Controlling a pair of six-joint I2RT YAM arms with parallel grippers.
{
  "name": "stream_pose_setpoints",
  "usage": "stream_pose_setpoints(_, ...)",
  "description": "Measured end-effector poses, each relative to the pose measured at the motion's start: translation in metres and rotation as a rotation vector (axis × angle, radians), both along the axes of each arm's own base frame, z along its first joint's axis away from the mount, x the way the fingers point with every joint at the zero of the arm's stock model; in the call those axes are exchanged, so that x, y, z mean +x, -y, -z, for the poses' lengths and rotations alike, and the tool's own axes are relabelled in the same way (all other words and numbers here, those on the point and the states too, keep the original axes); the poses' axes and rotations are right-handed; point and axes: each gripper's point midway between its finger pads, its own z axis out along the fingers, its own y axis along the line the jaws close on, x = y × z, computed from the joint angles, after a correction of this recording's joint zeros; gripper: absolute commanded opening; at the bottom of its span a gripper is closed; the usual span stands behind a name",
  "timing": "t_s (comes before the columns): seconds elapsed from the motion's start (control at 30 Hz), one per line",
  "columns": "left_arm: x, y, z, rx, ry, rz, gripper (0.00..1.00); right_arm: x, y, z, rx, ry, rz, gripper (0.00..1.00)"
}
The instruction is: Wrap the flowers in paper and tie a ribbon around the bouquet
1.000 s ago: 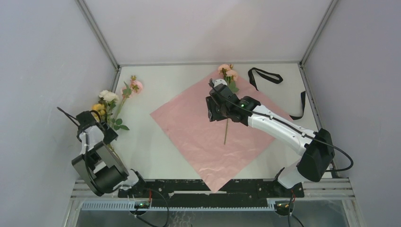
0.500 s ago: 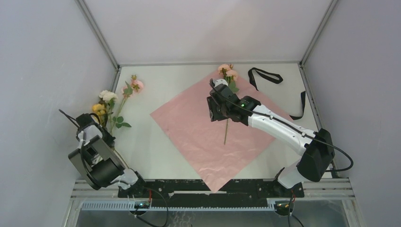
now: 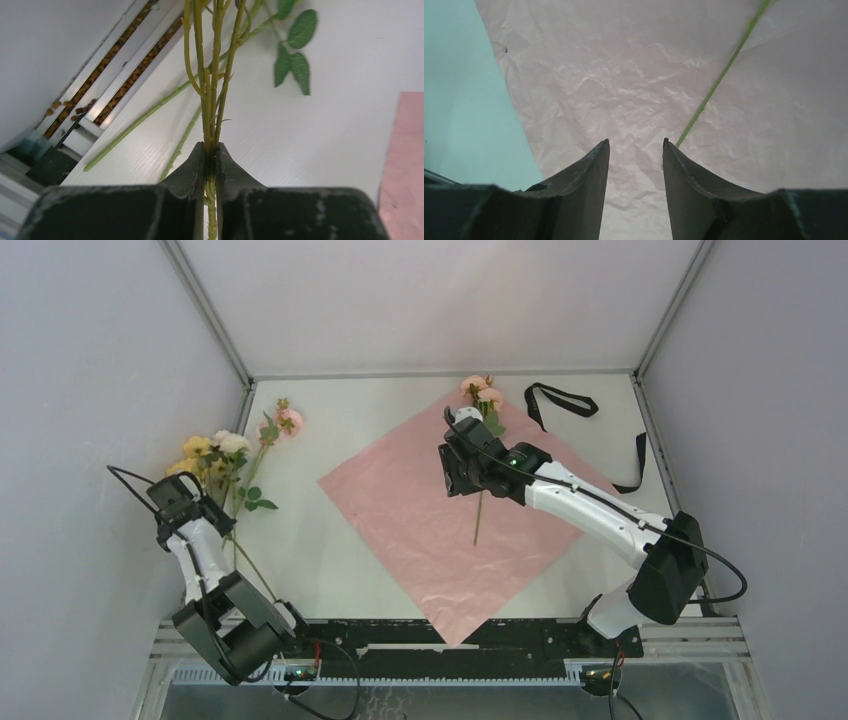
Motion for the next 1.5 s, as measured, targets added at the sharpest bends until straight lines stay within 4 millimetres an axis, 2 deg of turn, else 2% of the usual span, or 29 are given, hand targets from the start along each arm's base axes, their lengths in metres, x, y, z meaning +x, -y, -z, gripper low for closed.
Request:
stream_pose_setpoints(0.1,0.010,0.010,-0.016,-0.002,0.082,0.053,0.00,0.000,0.000,0.000,0.000,0.001,-0.003,0.52)
stream_pose_setpoints(0.23,0.031,0.038,-0.054,0.013,0.243,0.182,0.00,-0.002,-0.008,-0.003,0.035,-0.009,-0.044,0.52)
stream_pose_setpoints(0.37,0.066,0.097,-0.118,-0.034,0.479,0.394,0.00,-0.006,-0.034,-0.024,0.154,0.028,-0.143,0.61)
stream_pose_setpoints(0.47,0.086,0.148,-0.180,-0.101,0.657,0.562,0.00,-0.018,-0.079,-0.058,0.311,0.109,-0.290,0.76)
stream_pose_setpoints(0.57,0.091,0.190,-0.235,-0.182,0.805,0.690,0.00,-0.039,-0.126,-0.090,0.456,0.166,-0.444,0.90)
stream_pose_setpoints(0.63,0.090,0.208,-0.252,-0.226,0.855,0.740,0.00,-0.046,-0.162,-0.112,0.554,0.195,-0.528,0.93)
stream_pose_setpoints(0.7,0.088,0.224,-0.257,-0.281,0.868,0.775,0.00,-0.045,-0.199,-0.132,0.648,0.213,-0.587,0.93)
stream_pose_setpoints(0.73,0.086,0.229,-0.257,-0.302,0.865,0.786,0.00,-0.044,-0.211,-0.137,0.676,0.215,-0.603,0.92)
stream_pose_setpoints(0.8,0.083,0.238,-0.257,-0.340,0.859,0.804,0.00,-0.035,-0.237,-0.145,0.739,0.215,-0.620,0.88)
stream_pose_setpoints(0.87,0.081,0.245,-0.257,-0.356,0.857,0.823,0.00,-0.028,-0.256,-0.144,0.772,0.200,-0.629,0.79)
stream_pose_setpoints(0.97,0.079,0.249,-0.257,-0.370,0.853,0.834,0.00,-0.020,-0.273,-0.134,0.785,0.173,-0.625,0.37)
stream_pose_setpoints(1.0,0.078,0.249,-0.257,-0.371,0.853,0.836,0.00,-0.017,-0.277,-0.129,0.791,0.154,-0.615,0.18)
stream_pose_setpoints(1.03,0.077,0.250,-0.257,-0.372,0.854,0.839,0.00,-0.015,-0.279,-0.126,0.792,0.145,-0.610,0.03)
stream_pose_setpoints(1.1,0.077,0.249,-0.255,-0.369,0.846,0.837,0.00,-0.014,-0.281,-0.120,0.812,0.101,-0.596,0.00)
stream_pose_setpoints(1.13,0.077,0.249,-0.253,-0.373,0.837,0.833,0.06,-0.015,-0.281,-0.119,0.817,0.087,-0.591,0.00)
stream_pose_setpoints(1.17,0.076,0.249,-0.251,-0.375,0.831,0.832,0.27,-0.015,-0.280,-0.117,0.824,0.075,-0.584,0.00)
stream_pose_setpoints(1.2,0.076,0.249,-0.249,-0.370,0.824,0.833,0.52,-0.015,-0.278,-0.116,0.832,0.064,-0.581,0.00)
stream_pose_setpoints(1.23,0.076,0.249,-0.246,-0.362,0.812,0.835,0.67,-0.015,-0.275,-0.112,0.838,0.051,-0.572,0.00)
stream_pose_setpoints(1.3,0.078,0.243,-0.236,-0.305,0.783,0.834,0.75,-0.011,-0.261,-0.098,0.825,0.016,-0.522,0.00)
stream_pose_setpoints(1.37,0.085,0.225,-0.221,-0.205,0.731,0.796,0.77,0.005,-0.229,-0.069,0.782,-0.026,-0.421,0.00)
stream_pose_setpoints(1.5,0.099,0.173,-0.166,0.050,0.503,0.721,0.77,0.060,-0.130,0.011,0.608,-0.102,-0.105,0.00)
